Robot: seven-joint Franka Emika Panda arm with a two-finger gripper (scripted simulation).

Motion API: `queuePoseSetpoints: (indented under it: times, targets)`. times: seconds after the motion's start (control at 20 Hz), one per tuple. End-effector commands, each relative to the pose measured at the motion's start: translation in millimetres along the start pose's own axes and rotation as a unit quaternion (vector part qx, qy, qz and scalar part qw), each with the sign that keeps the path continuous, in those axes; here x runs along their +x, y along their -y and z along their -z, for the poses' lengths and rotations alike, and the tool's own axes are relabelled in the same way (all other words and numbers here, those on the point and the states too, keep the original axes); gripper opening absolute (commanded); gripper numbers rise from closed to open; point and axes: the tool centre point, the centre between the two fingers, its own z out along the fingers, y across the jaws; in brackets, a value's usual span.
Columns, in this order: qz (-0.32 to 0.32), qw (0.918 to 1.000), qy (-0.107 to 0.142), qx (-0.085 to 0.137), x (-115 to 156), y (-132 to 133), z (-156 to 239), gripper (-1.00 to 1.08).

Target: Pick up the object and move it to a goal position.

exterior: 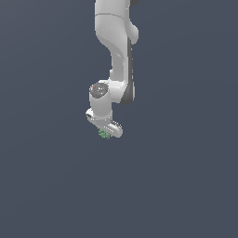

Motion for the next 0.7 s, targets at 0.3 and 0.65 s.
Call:
queuePoseSetpoints:
  times: [0.3, 0.65]
  targets:
    - [0.0, 1.0, 0.0, 0.0, 0.6, -1.2, 4.3, -1.0]
    - [0.0, 1.0, 0.0, 0.0, 3.4, -8.3, 33.3, -1.0]
